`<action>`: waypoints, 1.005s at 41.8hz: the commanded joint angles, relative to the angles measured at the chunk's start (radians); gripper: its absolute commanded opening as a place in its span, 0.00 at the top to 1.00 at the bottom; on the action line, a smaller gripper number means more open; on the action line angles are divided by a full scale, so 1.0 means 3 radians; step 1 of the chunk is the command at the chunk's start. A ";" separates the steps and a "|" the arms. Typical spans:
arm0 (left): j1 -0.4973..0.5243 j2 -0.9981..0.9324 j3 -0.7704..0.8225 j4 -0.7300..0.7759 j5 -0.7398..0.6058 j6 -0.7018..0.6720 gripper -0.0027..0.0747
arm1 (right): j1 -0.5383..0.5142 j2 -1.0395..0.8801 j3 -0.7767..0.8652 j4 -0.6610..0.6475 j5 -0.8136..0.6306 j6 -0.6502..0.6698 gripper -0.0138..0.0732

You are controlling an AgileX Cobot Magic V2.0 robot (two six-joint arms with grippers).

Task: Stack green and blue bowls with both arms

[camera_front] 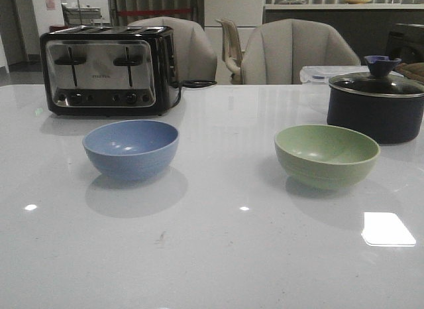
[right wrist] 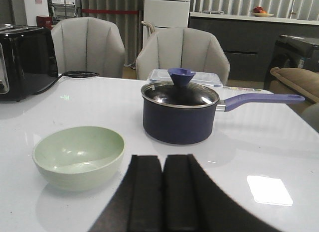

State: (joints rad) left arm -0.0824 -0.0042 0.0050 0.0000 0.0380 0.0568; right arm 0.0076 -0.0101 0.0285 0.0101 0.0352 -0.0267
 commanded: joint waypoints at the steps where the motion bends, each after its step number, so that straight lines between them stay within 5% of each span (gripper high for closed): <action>1: 0.0004 -0.0068 0.0068 -0.0018 -0.0298 -0.0010 0.84 | 0.0008 -0.0069 -0.0005 0.0015 -0.0309 -0.0022 0.80; 33: 0.0004 -0.0068 0.0062 -0.0018 -0.0351 -0.0010 0.84 | 0.0008 -0.0069 -0.0021 0.0014 -0.0472 -0.0022 0.80; 42: 0.0004 -0.0054 -0.0428 -0.0129 -0.0427 -0.0010 0.84 | 0.0008 -0.0050 -0.0683 0.0011 -0.0172 -0.0022 0.80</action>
State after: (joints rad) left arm -0.0824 -0.0042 -0.0266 -0.0159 0.0102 0.0568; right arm 0.0076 -0.0101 -0.0601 0.0101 0.0372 -0.0267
